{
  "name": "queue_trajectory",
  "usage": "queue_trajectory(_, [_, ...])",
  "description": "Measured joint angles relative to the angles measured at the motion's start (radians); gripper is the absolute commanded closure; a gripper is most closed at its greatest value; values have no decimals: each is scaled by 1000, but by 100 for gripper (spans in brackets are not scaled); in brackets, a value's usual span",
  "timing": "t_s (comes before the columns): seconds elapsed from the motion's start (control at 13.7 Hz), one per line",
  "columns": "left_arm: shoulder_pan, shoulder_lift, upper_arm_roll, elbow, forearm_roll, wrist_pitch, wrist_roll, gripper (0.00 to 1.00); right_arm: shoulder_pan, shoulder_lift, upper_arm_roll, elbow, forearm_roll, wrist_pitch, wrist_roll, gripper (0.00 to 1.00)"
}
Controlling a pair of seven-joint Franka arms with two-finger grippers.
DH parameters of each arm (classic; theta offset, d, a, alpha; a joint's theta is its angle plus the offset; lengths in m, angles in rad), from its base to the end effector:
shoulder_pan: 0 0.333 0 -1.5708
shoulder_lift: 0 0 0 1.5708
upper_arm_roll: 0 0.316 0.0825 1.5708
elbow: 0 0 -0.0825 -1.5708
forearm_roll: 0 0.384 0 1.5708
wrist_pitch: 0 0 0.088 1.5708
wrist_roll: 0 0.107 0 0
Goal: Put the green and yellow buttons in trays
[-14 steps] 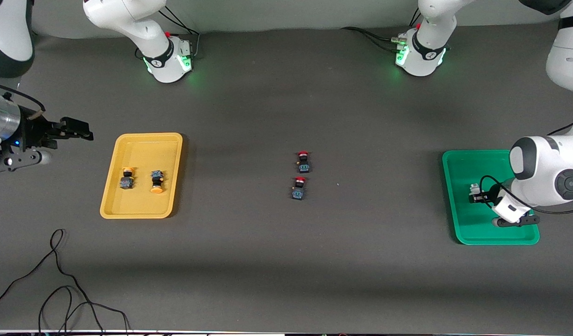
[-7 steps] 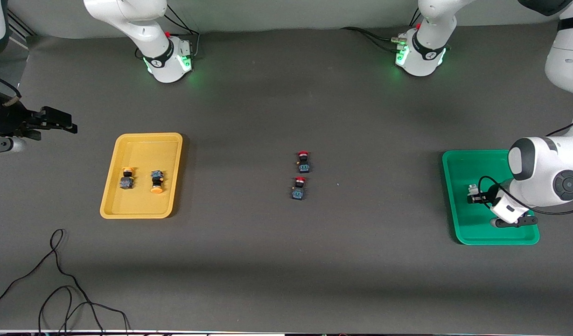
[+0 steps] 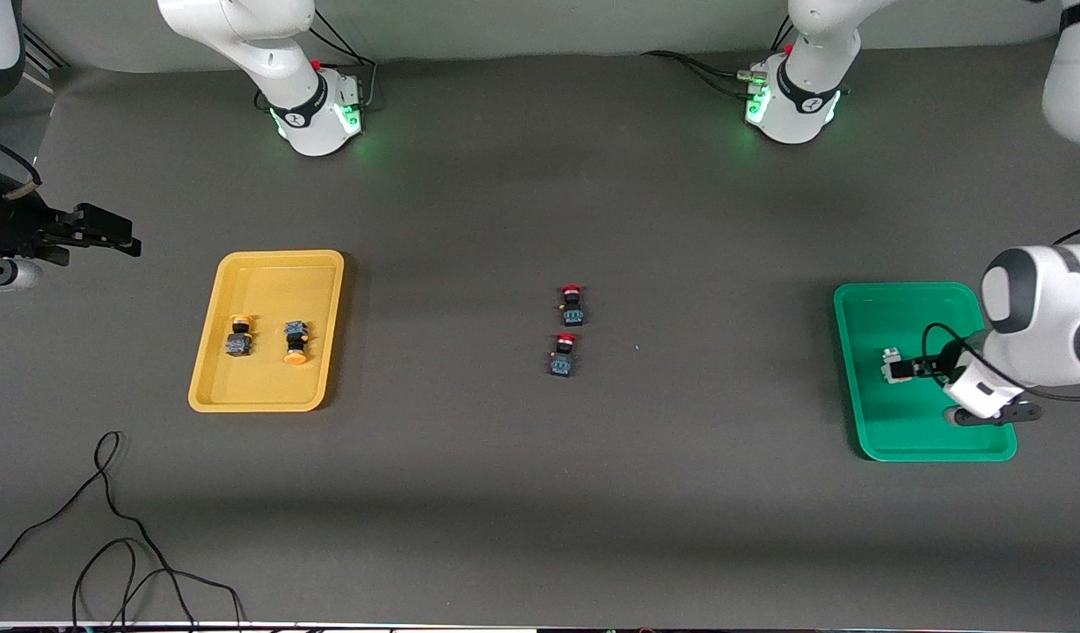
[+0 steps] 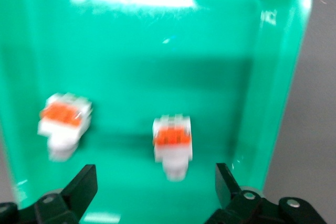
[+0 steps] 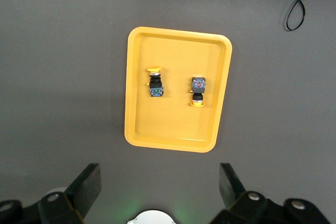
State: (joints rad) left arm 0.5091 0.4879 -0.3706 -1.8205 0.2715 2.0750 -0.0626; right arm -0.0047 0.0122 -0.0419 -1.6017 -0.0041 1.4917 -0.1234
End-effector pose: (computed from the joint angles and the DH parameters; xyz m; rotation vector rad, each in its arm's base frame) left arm 0.6144 0.1139 0.2696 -3.0829 -0.1064 0.2969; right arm 0.5472 -0.0258 0.5969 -3.1277 -0.1200 0.1914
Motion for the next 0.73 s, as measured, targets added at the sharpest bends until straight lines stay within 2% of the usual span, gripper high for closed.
queue_trajectory(0.29, [-2,-201,-60,17,-14,-289,7,0,9,0,-1,3,-1,1,6,0])
queue_trajectory(0.44, [-5,-280,-77,61,-54,-433,8,0,18,0,-3,4,-2,1,11,0])
queue_trajectory(0.73, [-10,-325,-113,285,-79,-740,21,0,19,0,-4,5,-3,2,12,0])
